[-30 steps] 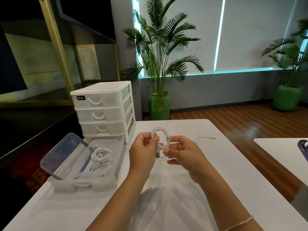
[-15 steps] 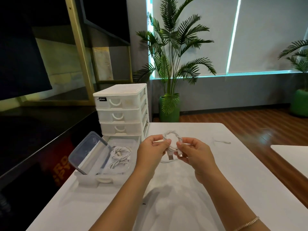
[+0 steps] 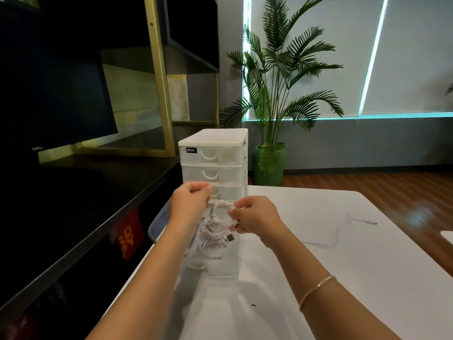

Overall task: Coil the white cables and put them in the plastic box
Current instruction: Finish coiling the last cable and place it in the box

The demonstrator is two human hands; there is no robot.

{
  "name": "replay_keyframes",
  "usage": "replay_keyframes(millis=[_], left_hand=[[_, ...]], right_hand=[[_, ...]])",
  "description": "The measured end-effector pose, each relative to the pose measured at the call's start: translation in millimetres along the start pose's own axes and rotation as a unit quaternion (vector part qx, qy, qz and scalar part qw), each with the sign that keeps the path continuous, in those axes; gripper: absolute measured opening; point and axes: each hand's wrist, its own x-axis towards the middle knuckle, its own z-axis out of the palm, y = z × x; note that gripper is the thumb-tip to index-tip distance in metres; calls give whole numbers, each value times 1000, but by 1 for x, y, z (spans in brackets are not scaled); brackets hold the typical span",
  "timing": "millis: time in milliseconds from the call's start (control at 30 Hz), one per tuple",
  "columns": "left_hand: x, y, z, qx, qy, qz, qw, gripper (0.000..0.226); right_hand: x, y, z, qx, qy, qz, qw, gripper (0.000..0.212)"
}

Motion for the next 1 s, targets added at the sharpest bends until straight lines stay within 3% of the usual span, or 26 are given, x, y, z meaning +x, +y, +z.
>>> replay_keyframes(millis=[167,267,533,767,1000], left_hand=[[3,-3,-4,0,3,-2,1000,10],[7,-5,-5,0,-1,-5,1000,13],[8,-7,-5,-8,-7,-6,1000,8],[12,-19,-3,17,-12,-18,1000,11],[7,-21,11,22,-20,-18,999,16]], right_hand=[[8,-10,18,-112,-33,-21,993,6],[11,-14,29,-153,-65,-27,986,17],[18,-1,50,-373,-62,-41,925,25],[14,7,54,-452,-19,-106,885,26],[13,15,56,-447,-21,-122,886,27]])
